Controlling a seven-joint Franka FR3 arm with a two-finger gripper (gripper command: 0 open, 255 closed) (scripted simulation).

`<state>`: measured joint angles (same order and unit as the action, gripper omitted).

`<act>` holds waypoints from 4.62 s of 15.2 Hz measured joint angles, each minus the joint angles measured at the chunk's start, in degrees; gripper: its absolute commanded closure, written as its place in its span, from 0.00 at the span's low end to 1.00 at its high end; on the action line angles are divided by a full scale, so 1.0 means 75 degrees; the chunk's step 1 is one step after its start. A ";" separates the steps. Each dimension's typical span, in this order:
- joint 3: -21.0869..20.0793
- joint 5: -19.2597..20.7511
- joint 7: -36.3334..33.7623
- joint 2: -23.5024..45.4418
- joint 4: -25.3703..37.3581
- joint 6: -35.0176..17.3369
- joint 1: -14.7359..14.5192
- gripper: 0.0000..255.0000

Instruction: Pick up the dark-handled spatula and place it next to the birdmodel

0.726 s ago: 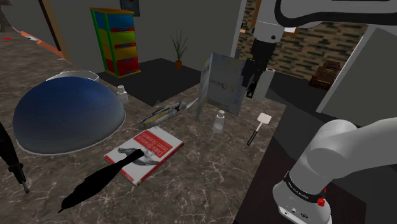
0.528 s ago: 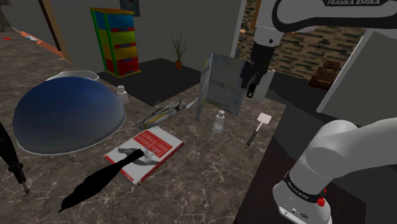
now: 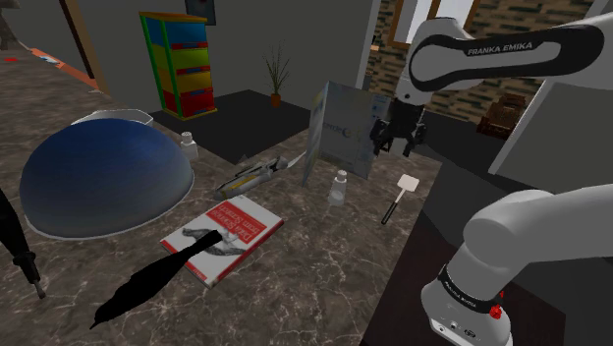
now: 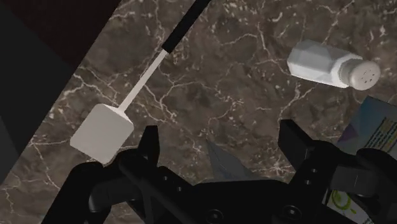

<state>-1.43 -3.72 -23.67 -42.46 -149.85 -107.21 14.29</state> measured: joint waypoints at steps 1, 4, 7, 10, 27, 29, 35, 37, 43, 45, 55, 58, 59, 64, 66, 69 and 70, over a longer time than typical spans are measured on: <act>-0.0051 -0.0046 -0.0427 -0.0053 -0.0220 -0.0136 0.0187 0.00; -0.0108 -0.0121 -0.1573 -0.0067 -0.0905 -0.0697 0.0815 0.00; -0.0274 -0.0301 -0.2811 -0.0249 -0.1565 -0.1090 0.1366 0.00; -0.0353 -0.0406 -0.3578 -0.0263 -0.2056 -0.1512 0.1750 0.00; -0.0444 -0.0546 -0.3698 0.0160 -0.2676 -0.2551 0.1739 1.00; -0.0444 -0.0546 -0.3698 0.0160 -0.2676 -0.2551 0.1739 1.00; -0.0441 -0.0539 -0.3701 0.0125 -0.2640 -0.2482 0.1744 1.00; -0.0432 -0.0520 -0.3713 0.0007 -0.2542 -0.2269 0.1752 1.00; -0.0410 -0.0465 -0.3783 -0.0448 -0.2158 -0.1433 0.1763 1.00; -0.0383 -0.0429 -0.3783 -0.0548 -0.1974 -0.1150 0.1786 1.00; -0.0308 -0.0327 -0.3839 -0.0896 -0.1098 0.0074 0.1832 1.00; -0.0301 -0.0314 -0.3861 -0.0934 -0.0866 0.0344 0.1833 1.00; -0.0383 -0.0383 -0.3956 -0.1022 -0.0870 0.0423 0.1772 1.00; -0.1160 -0.1085 -0.4804 -0.1697 -0.1175 0.0716 0.1189 1.00; -0.1498 -0.1402 -0.5180 -0.1864 -0.1208 0.0805 0.0936 1.00; -0.2058 -0.1918 -0.5816 -0.2107 -0.1178 0.0995 0.0510 1.00; -0.2216 -0.2066 -0.5992 -0.2170 -0.1182 0.1027 0.0396 1.00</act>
<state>-18.05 -19.21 -68.61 -58.73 -158.71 -99.51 17.26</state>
